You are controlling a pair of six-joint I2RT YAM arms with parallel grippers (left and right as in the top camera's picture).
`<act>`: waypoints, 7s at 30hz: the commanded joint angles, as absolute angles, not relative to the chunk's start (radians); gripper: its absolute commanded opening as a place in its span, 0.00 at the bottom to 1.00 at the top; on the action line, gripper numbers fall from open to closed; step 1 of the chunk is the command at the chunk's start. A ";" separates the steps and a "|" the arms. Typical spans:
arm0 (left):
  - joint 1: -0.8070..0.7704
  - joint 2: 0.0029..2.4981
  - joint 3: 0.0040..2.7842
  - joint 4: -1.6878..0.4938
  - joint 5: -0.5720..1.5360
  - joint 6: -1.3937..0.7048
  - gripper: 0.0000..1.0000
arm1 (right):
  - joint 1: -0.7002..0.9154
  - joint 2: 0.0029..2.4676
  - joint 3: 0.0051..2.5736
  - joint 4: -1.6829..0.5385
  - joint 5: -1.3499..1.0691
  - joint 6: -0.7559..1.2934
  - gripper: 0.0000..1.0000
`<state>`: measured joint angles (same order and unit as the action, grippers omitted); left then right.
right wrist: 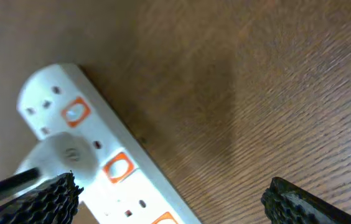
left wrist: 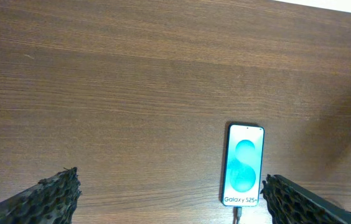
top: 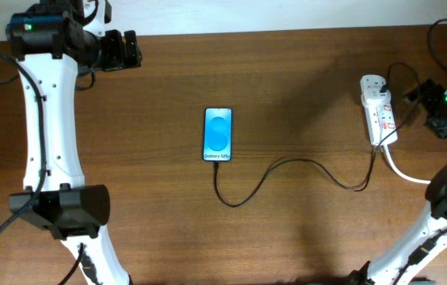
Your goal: Plug charger to phone and switch on socket
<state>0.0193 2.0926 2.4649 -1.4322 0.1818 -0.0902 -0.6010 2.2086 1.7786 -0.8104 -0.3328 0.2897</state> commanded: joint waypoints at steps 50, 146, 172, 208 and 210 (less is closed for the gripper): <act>0.022 2.100 2.465 -1.431 0.175 -0.086 0.99 | -0.484 2.363 1.776 -0.883 -0.175 0.240 0.98; 0.022 2.100 2.465 -1.431 0.175 -0.086 0.99 | -0.157 1.632 2.158 -1.493 -0.327 0.067 0.98; 0.022 2.100 2.465 -1.431 0.175 -0.085 0.99 | 0.059 1.131 1.532 -0.763 -0.138 -0.101 0.98; 0.022 2.100 2.465 -1.431 0.175 -0.085 0.99 | 0.052 0.006 0.006 -0.065 -0.154 -0.097 0.98; 0.022 2.100 2.465 -1.431 0.175 -0.085 0.99 | 0.052 0.006 0.006 -0.065 -0.154 -0.097 0.98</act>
